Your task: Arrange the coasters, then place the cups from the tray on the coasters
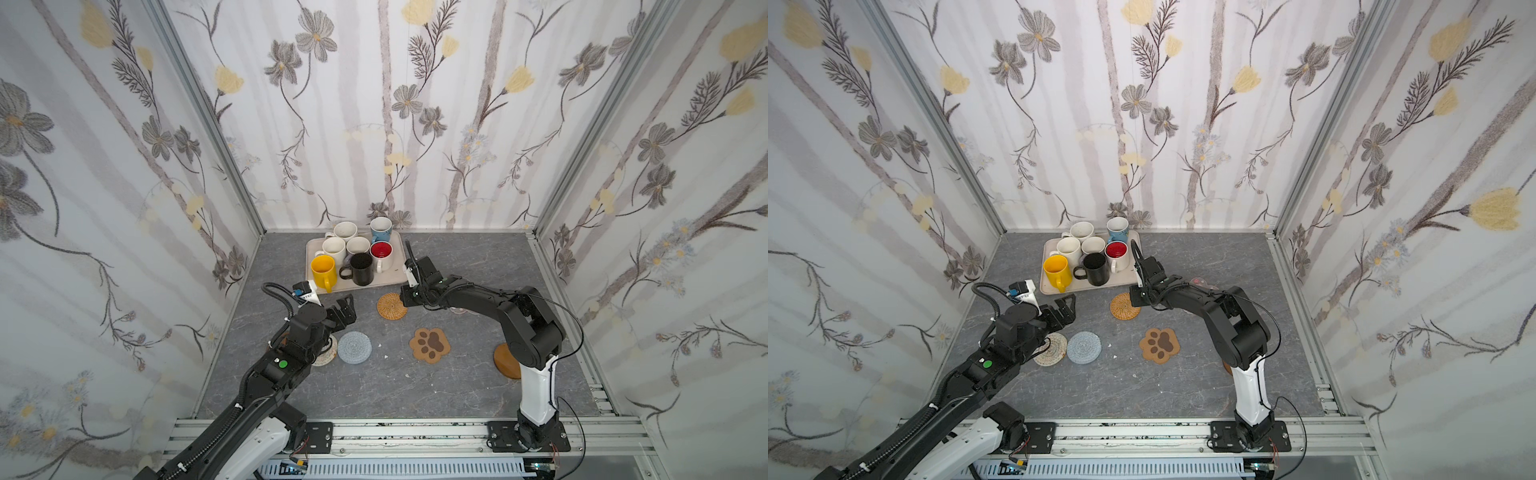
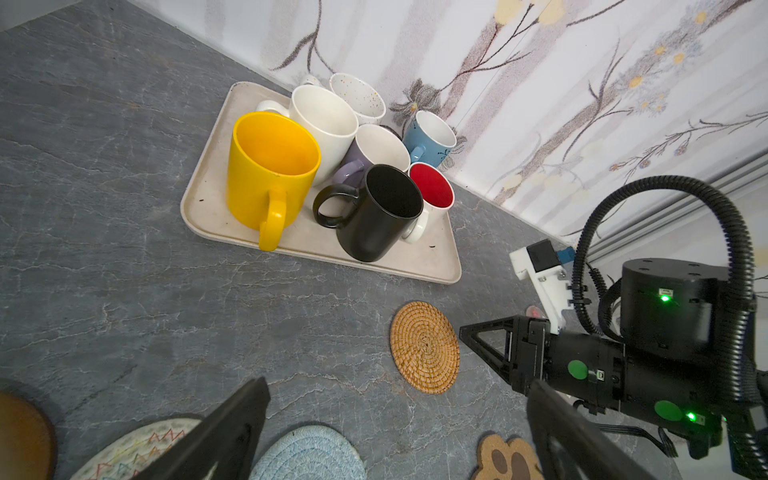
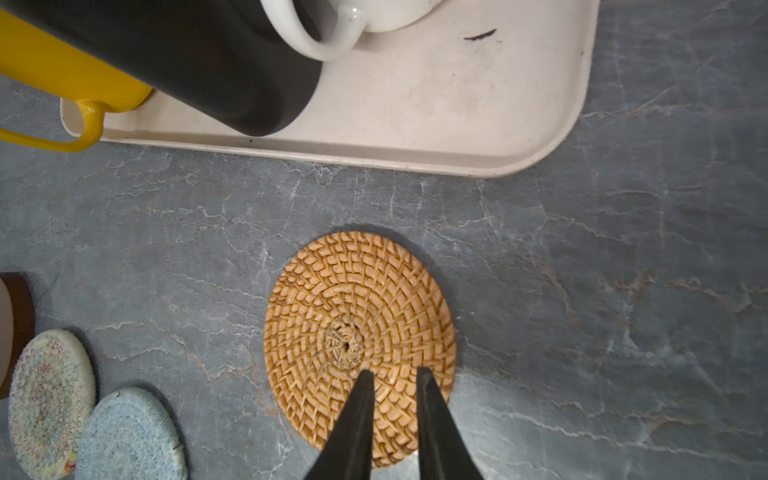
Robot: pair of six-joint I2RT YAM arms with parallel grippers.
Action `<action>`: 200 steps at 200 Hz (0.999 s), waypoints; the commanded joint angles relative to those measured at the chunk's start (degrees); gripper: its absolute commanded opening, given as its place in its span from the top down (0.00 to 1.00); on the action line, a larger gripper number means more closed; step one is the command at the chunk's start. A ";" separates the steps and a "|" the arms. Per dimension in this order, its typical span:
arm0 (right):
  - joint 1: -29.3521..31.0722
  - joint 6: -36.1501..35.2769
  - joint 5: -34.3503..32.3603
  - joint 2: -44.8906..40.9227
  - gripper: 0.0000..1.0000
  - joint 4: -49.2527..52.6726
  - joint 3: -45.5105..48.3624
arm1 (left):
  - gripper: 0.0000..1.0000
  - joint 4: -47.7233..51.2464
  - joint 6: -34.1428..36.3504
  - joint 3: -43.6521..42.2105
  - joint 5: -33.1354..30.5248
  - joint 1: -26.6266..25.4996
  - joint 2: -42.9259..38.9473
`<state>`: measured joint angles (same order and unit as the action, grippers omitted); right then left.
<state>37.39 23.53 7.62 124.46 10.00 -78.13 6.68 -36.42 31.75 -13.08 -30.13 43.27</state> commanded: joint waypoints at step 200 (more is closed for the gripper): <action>2.60 2.31 2.75 0.65 0.89 -1.73 5.08 | 0.00 -2.46 0.01 -1.26 0.82 0.24 -1.78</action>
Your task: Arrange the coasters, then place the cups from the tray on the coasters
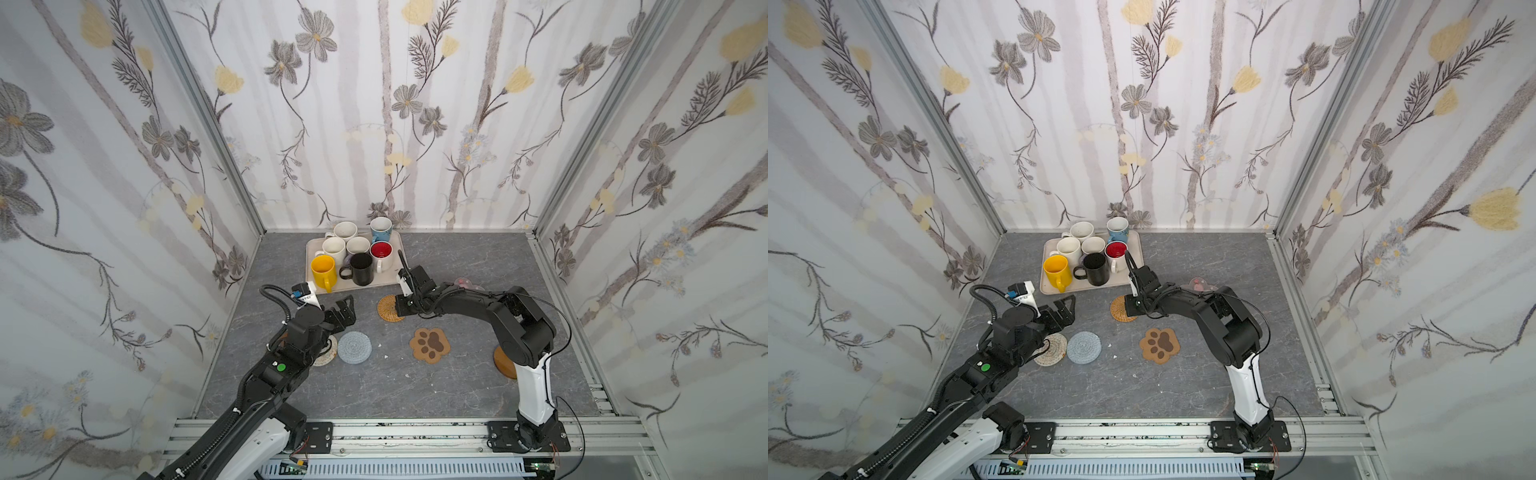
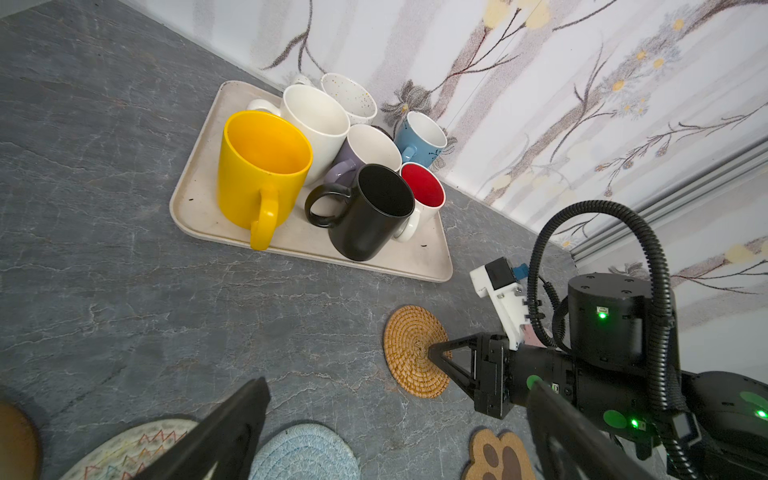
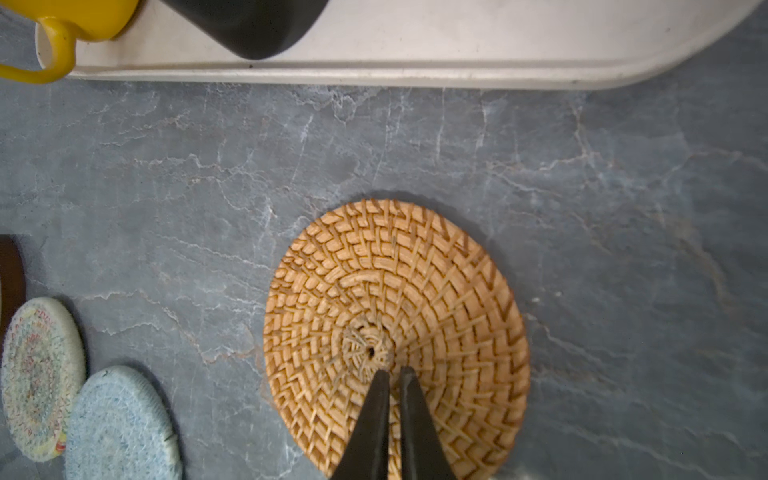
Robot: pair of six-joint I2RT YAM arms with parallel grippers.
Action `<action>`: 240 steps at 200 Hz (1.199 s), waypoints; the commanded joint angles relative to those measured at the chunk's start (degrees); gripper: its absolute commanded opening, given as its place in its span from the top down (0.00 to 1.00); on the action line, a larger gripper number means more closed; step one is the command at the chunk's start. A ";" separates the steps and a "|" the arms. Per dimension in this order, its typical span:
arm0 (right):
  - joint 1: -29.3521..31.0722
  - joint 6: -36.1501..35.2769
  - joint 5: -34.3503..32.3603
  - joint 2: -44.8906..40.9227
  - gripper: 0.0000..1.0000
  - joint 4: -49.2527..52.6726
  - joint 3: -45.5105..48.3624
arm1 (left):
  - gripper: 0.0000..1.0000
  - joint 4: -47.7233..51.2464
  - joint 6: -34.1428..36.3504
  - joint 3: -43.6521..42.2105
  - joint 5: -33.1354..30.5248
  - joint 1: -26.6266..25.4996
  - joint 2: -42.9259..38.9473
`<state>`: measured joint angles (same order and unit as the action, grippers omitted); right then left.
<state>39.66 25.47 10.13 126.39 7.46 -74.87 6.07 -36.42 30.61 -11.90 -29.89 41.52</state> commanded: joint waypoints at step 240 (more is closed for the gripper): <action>10.34 5.26 -1.78 -13.51 0.95 -5.31 19.94 | 0.00 -3.60 -3.92 -6.95 1.86 -0.04 -2.05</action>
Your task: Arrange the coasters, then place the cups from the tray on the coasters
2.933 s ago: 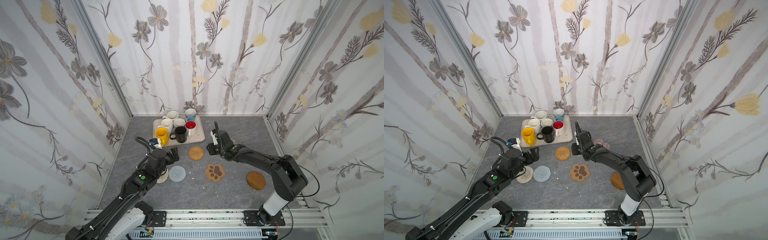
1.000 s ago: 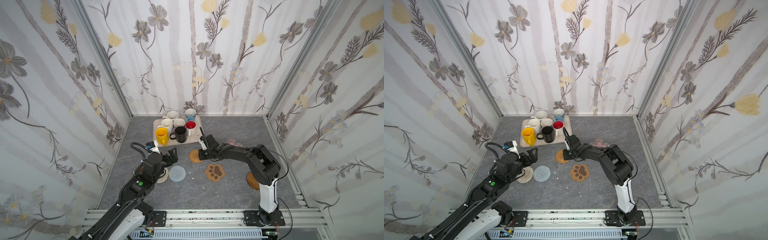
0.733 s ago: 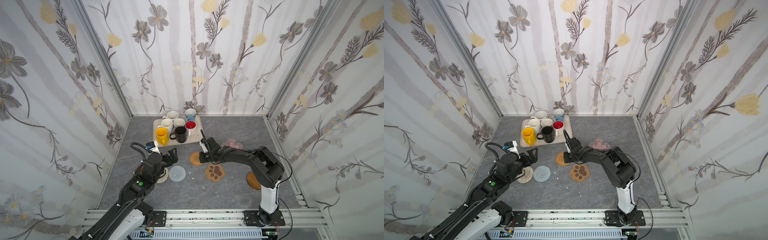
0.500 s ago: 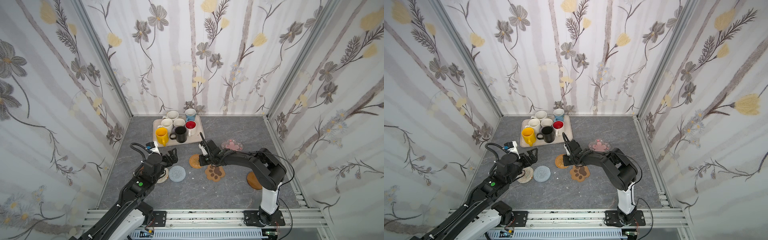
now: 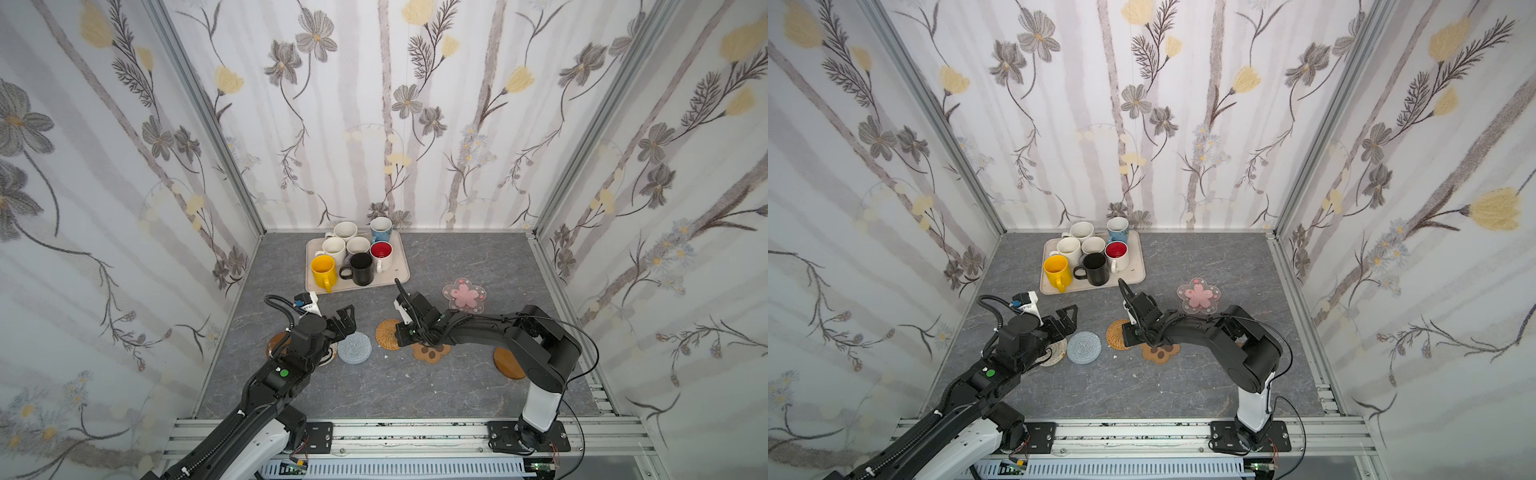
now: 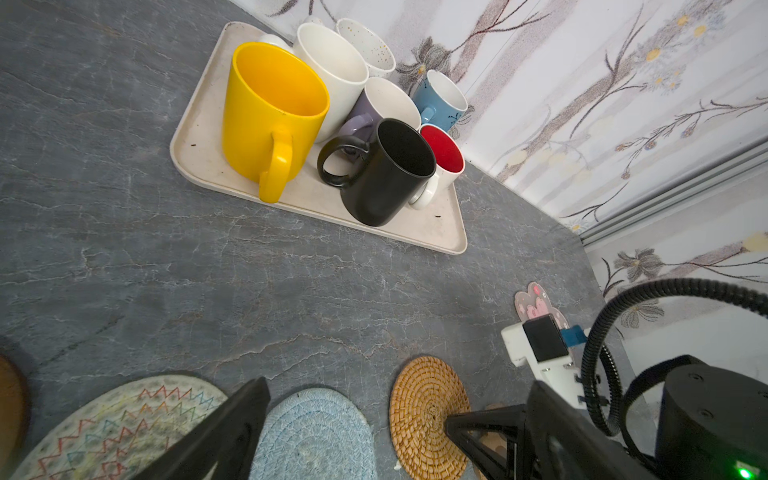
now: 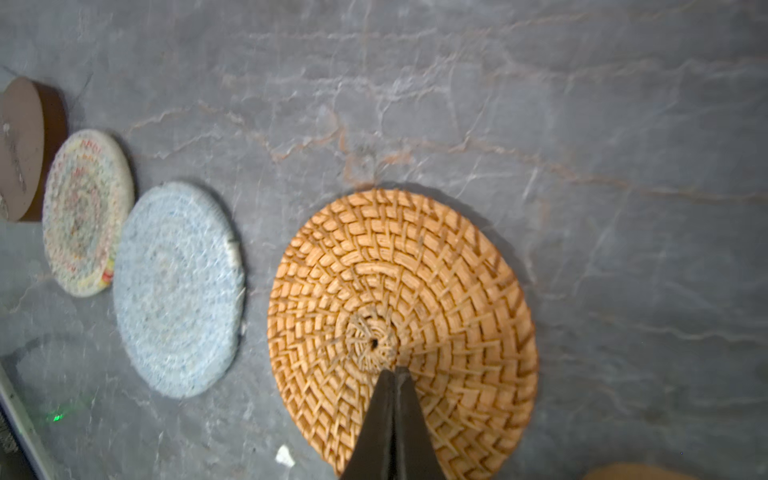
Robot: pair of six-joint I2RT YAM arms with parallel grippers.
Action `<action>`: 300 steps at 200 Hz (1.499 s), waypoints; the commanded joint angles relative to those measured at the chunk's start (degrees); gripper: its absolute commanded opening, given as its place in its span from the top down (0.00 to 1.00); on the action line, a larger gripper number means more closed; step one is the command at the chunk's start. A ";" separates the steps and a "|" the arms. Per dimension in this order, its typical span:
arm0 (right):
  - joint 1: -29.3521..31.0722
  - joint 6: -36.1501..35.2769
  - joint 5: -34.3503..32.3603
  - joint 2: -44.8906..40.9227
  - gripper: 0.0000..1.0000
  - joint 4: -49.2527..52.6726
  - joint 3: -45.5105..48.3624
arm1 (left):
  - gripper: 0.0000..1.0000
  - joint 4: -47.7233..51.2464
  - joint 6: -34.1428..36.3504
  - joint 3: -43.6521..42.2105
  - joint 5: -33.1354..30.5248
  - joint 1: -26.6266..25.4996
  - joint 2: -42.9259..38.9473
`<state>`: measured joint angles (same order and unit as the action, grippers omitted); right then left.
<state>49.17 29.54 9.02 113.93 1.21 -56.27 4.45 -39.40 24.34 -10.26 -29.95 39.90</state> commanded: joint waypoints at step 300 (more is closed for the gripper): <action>-10.33 6.67 0.08 -16.29 1.00 -6.14 22.49 | 0.00 -13.04 -1.12 3.13 2.06 -7.00 18.98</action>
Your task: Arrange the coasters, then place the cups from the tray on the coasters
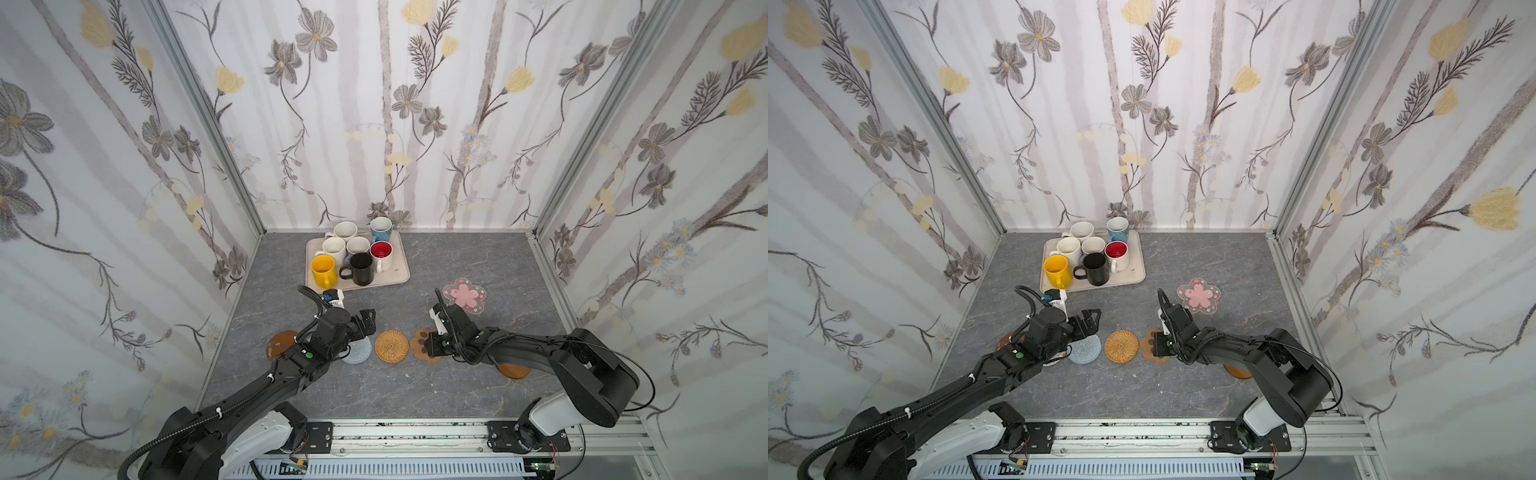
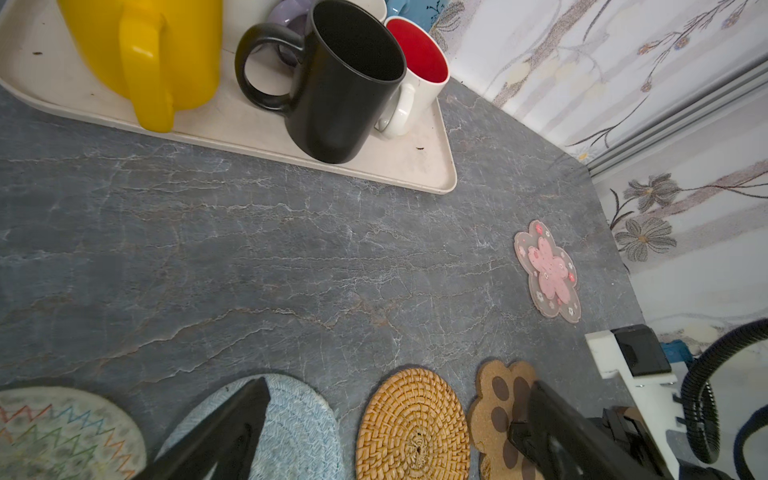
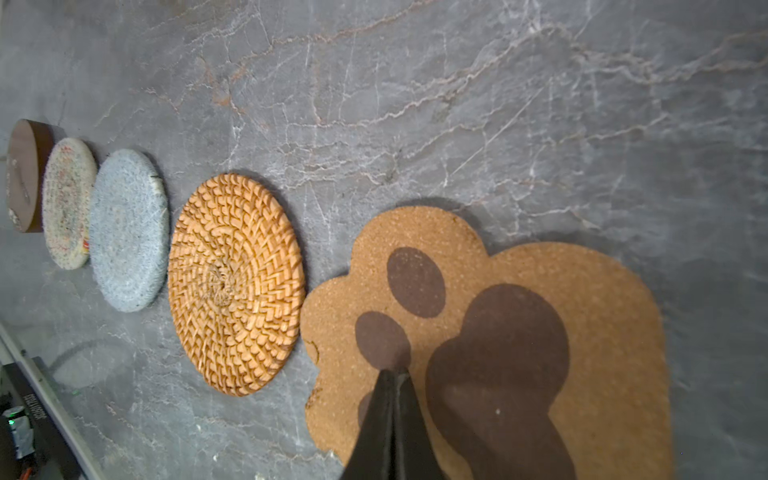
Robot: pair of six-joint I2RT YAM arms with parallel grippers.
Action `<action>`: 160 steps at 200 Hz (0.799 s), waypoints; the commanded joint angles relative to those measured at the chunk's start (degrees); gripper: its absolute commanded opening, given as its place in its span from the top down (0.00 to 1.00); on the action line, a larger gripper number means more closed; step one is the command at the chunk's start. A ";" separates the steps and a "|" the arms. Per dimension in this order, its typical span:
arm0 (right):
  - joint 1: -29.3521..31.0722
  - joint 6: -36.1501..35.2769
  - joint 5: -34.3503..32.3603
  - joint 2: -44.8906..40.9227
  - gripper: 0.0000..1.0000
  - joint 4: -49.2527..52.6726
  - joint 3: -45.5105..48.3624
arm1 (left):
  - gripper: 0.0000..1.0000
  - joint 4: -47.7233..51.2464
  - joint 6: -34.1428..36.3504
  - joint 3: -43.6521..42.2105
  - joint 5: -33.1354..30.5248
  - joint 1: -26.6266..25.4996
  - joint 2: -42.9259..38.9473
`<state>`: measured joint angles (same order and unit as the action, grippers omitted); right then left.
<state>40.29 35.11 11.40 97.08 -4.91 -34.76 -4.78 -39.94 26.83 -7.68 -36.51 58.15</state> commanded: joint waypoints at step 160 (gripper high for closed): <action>-1.62 1.29 -2.83 0.01 1.00 0.19 -0.06 | 0.00 -6.27 0.20 -1.90 -0.32 -0.77 -1.07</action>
<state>38.68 35.97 10.33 97.67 -8.29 -34.35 -9.23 -40.07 24.91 -7.70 -37.21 57.04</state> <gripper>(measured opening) 0.049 0.998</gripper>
